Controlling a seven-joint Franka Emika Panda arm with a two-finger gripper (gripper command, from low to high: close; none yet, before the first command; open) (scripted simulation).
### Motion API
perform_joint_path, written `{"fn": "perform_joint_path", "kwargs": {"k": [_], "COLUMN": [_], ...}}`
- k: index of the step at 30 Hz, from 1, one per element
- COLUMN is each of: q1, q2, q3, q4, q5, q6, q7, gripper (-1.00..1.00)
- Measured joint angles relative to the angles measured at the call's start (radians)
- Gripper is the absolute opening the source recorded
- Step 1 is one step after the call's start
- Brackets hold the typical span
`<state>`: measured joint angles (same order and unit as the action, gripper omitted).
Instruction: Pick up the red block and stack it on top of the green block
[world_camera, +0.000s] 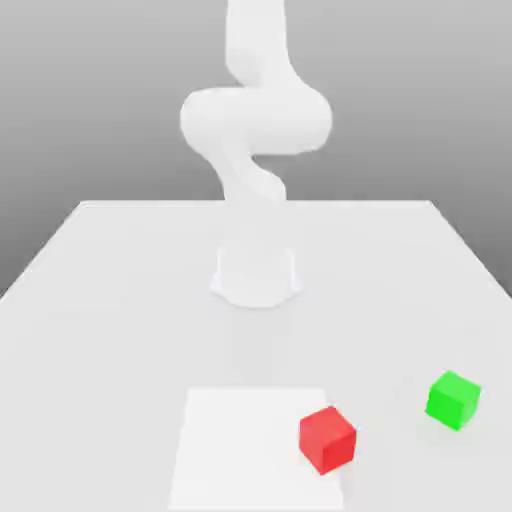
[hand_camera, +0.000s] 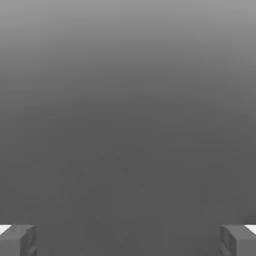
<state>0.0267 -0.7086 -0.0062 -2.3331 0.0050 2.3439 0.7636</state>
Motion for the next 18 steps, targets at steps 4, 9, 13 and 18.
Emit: {"fn": "perform_joint_path", "kwargs": {"k": [4,9,13,18], "q1": [0.038,0.081,0.11,0.141], "q2": [0.151,0.333,0.478,0.659], "q3": [-0.004,-0.005,0.001,0.018], "q4": [-0.055,-0.121,-0.174,-0.239], "q5": [0.012,0.023,0.028,0.021], "q6": [0.073,0.161,0.231,0.319], "q7": [-0.063,-0.135,-0.191,-0.251], "gripper": [0.0,0.0,0.0,0.0]}}
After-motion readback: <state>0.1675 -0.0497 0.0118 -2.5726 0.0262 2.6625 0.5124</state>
